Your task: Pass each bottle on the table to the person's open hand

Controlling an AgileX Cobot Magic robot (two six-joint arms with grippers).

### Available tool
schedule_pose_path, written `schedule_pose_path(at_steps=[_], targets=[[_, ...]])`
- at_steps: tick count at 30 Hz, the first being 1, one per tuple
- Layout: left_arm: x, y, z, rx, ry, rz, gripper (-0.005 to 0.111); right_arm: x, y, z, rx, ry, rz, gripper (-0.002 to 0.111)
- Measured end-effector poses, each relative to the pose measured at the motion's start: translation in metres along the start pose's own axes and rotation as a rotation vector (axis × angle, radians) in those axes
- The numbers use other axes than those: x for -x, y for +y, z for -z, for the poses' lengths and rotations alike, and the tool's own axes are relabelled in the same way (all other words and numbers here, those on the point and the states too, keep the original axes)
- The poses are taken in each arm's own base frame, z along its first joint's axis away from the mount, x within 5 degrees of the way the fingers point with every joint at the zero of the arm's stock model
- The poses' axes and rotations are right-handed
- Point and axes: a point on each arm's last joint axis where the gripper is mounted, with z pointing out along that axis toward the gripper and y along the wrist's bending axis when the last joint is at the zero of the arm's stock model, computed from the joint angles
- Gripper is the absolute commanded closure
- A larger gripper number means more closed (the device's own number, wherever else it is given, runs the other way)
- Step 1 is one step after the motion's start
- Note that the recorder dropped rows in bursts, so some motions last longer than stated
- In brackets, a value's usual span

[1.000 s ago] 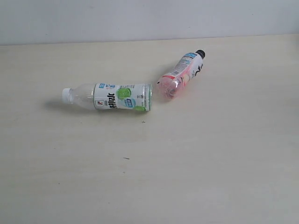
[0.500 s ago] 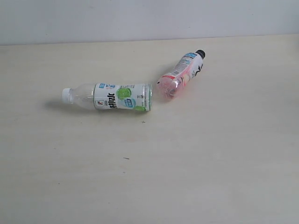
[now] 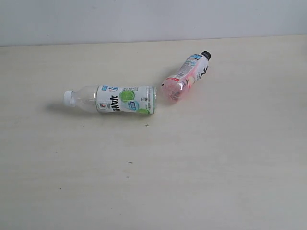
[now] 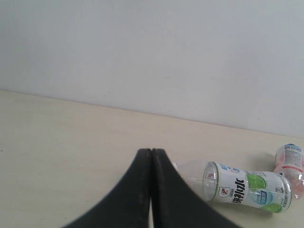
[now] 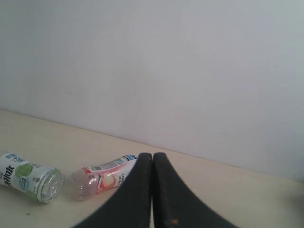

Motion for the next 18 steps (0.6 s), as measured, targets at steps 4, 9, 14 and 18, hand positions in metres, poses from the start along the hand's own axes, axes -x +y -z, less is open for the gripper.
schedule_pose_path(at_steps=[4,9,14,18], targets=[[0.0,0.0,0.0,0.0,0.0,0.0,0.107,0.0001,-0.0005,-0.0001,0.006,-0.002,0.023,0.108],[0.0,0.0,0.0,0.0,0.0,0.0,0.107,-0.0013,-0.0012,-0.0002,0.005,0.012,0.041,0.108],[0.0,0.0,0.0,0.0,0.0,0.0,0.107,-0.0019,-0.0014,-0.0001,0.004,0.019,0.043,0.108],[0.0,0.0,0.0,0.0,0.0,0.0,0.107,-0.0011,-0.0013,-0.0002,0.004,0.01,0.043,0.108]])
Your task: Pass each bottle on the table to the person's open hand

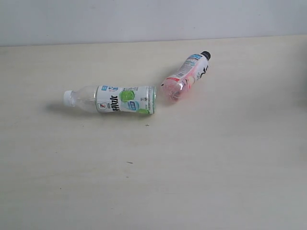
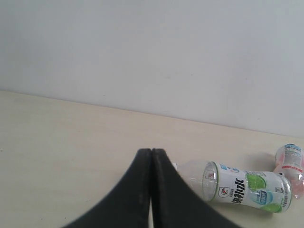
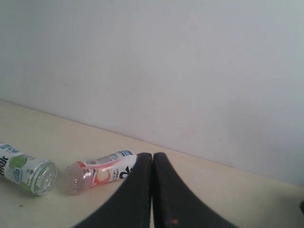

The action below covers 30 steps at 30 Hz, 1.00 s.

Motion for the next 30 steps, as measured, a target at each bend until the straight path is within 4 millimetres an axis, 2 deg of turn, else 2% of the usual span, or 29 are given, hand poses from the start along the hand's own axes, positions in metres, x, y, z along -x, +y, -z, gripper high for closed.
schedule_pose_path(at_steps=[11,23,30], targets=[[0.0,0.0,0.0,0.0,0.0,0.0,0.107,0.006,-0.001,0.0,-0.002,-0.066,0.025,0.108],[0.0,0.0,0.0,0.0,0.0,0.0,0.107,-0.002,-0.007,0.0,-0.066,0.027,0.087,0.108],[0.0,0.0,0.0,0.0,0.0,0.0,0.107,-0.01,-0.019,0.003,-0.2,0.125,0.11,0.108]])
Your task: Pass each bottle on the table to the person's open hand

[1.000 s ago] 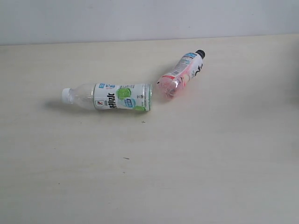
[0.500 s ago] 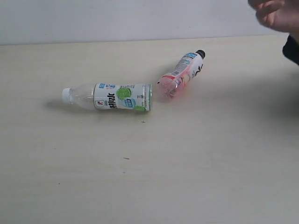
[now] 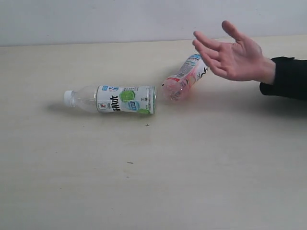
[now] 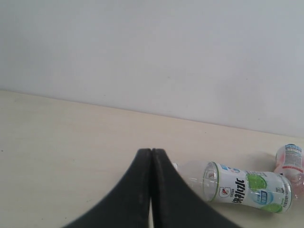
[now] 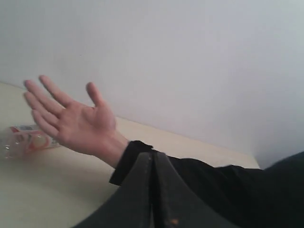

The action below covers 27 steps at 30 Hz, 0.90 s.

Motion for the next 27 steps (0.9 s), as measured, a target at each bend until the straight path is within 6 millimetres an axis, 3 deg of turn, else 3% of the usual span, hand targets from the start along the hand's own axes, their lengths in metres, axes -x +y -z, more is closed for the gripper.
schedule_pose_path(at_steps=[3,7,12,17,22,25,27], targets=[[0.0,0.0,0.0,0.0,0.0,0.0,0.107,-0.001,-0.006,0.001,-0.051,0.031,0.036,0.108],[0.0,0.0,0.0,0.0,0.0,0.0,0.107,0.001,-0.004,-0.013,-0.001,0.14,0.094,0.108],[0.0,0.0,0.0,0.0,0.0,0.0,0.107,0.036,0.01,-0.055,0.092,0.379,0.233,0.108],[0.0,0.0,0.0,0.0,0.0,0.0,0.107,0.054,0.042,-0.112,0.167,0.729,0.493,0.108],[0.0,0.0,0.0,0.0,0.0,0.0,0.107,0.061,0.08,-0.16,0.347,0.9,0.675,0.108],[0.0,0.0,0.0,0.0,0.0,0.0,0.107,0.07,0.113,-0.202,0.446,0.772,0.722,0.108],[0.0,0.0,0.0,0.0,0.0,0.0,0.107,0.075,0.13,-0.218,0.485,0.663,0.649,0.099]])
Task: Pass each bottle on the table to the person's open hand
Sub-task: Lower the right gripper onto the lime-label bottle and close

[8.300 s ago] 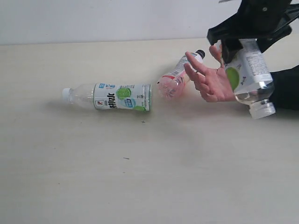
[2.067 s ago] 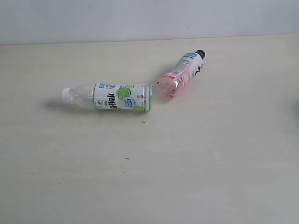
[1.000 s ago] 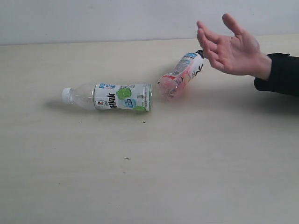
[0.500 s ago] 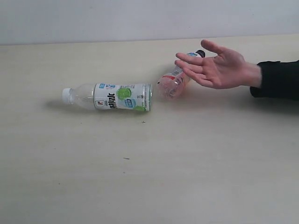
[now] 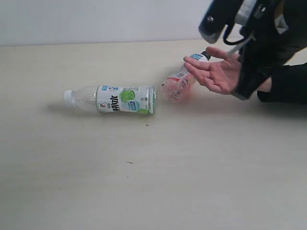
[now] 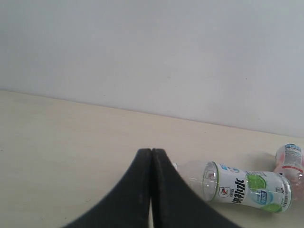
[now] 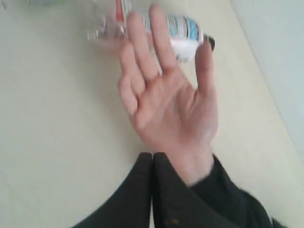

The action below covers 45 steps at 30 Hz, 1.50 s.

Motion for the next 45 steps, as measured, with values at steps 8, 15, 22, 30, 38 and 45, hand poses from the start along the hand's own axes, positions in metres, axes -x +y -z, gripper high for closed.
schedule_pose_path(at_steps=[8,15,22,30,38,45], targets=[[0.0,0.0,0.0,0.0,0.0,0.0,0.107,0.047,0.015,-0.065,0.01,-0.233,0.121,0.058],[0.0,0.0,0.0,0.0,0.0,0.0,0.107,0.099,-0.009,-0.078,-0.023,-0.283,0.102,0.056],[0.0,0.0,0.0,0.0,0.0,0.0,0.107,0.127,-0.005,-0.105,0.177,-0.132,0.216,0.047],[0.0,0.0,0.0,0.0,0.0,0.0,0.107,0.134,0.023,-0.146,0.372,-0.089,0.329,0.036],[0.0,0.0,0.0,0.0,0.0,0.0,0.107,0.143,0.056,-0.159,0.405,-0.103,0.44,0.036],[0.0,0.0,0.0,0.0,0.0,0.0,0.107,0.148,0.074,-0.177,0.386,-0.14,0.462,0.036]])
